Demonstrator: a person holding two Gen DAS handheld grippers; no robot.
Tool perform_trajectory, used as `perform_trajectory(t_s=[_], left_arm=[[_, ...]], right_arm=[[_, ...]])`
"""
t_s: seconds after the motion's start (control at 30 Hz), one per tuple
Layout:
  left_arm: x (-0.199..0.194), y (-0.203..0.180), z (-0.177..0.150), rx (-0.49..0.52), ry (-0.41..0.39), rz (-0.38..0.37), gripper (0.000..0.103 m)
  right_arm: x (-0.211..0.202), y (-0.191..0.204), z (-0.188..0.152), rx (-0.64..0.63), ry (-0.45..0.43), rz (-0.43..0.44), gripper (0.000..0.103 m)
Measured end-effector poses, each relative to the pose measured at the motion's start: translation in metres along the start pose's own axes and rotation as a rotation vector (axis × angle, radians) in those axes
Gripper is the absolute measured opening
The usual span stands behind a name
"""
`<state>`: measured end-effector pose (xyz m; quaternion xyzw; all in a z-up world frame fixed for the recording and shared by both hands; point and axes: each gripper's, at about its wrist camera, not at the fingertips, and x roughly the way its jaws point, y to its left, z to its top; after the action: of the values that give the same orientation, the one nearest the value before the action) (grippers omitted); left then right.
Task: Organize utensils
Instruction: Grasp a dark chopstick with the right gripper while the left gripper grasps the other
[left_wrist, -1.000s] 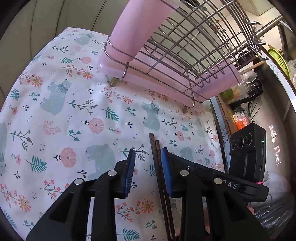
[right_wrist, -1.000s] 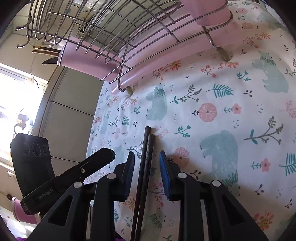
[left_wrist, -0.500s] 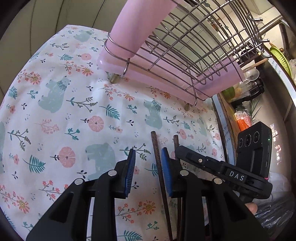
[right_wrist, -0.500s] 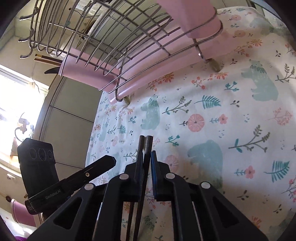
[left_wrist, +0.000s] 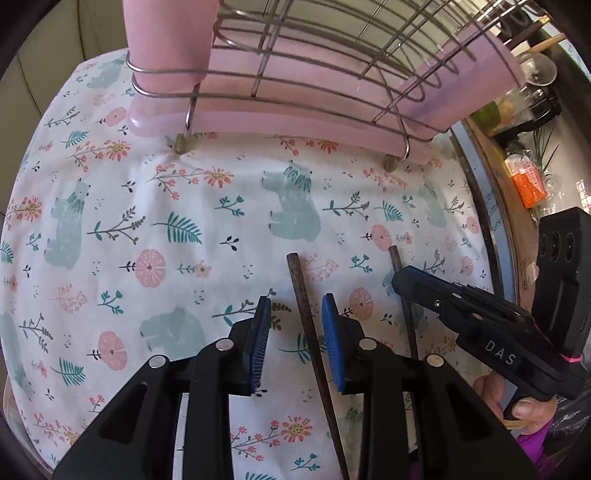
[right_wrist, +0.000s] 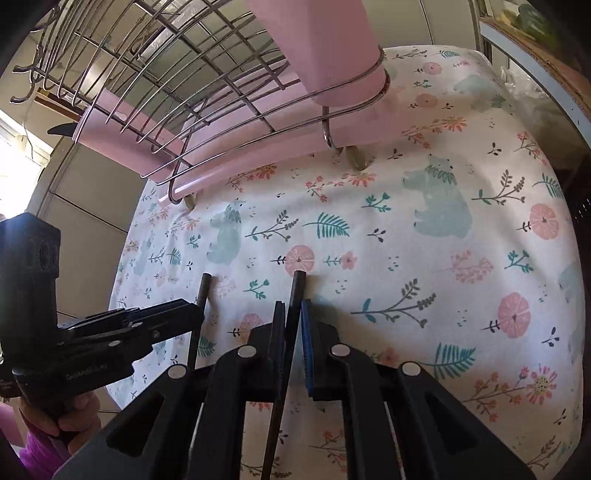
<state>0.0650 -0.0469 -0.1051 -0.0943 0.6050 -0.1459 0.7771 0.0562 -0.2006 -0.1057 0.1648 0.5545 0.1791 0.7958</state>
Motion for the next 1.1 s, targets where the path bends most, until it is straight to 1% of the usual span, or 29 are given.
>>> perform_trajectory(t_s=[0.13, 0.2, 0.33, 0.43, 0.57, 0.7, 0.87, 0.93, 1.03, 1.1], left_arm=[[0.004, -0.008, 0.009, 0.019, 0.02, 0.044, 0.022], [0.006, -0.012, 0.013, 0.031, 0.038, 0.057, 0.016], [0.014, -0.023, 0.025, 0.052, 0.098, 0.076, 0.015], [0.024, -0.029, 0.033, 0.072, 0.144, 0.105, 0.015], [0.037, -0.042, 0.047, 0.088, 0.174, 0.13, 0.015], [0.043, -0.046, 0.057, 0.091, 0.167, 0.119, 0.015], [0.047, -0.048, 0.063, 0.095, 0.151, 0.11, 0.015], [0.047, -0.046, 0.063, 0.092, 0.143, 0.105, 0.015], [0.044, -0.044, 0.056, 0.092, 0.128, 0.099, 0.015], [0.039, -0.04, 0.046, 0.093, 0.115, 0.095, 0.015]], right_arm=[[0.002, 0.0, 0.0, -0.007, 0.012, 0.002, 0.009], [0.003, -0.001, 0.001, -0.005, 0.023, 0.008, 0.009], [0.007, 0.001, 0.005, -0.011, 0.058, 0.008, 0.009], [0.008, 0.001, 0.008, -0.025, 0.08, 0.0, 0.009], [0.009, 0.003, 0.008, -0.041, 0.09, -0.015, 0.009], [0.009, 0.004, 0.006, -0.048, 0.079, -0.024, 0.009], [0.012, 0.003, 0.004, -0.037, 0.069, -0.008, 0.009], [0.016, 0.001, 0.003, -0.026, 0.07, -0.003, 0.009], [0.015, 0.002, 0.003, -0.033, 0.069, -0.016, 0.009], [0.015, 0.004, 0.003, -0.035, 0.066, -0.024, 0.009]])
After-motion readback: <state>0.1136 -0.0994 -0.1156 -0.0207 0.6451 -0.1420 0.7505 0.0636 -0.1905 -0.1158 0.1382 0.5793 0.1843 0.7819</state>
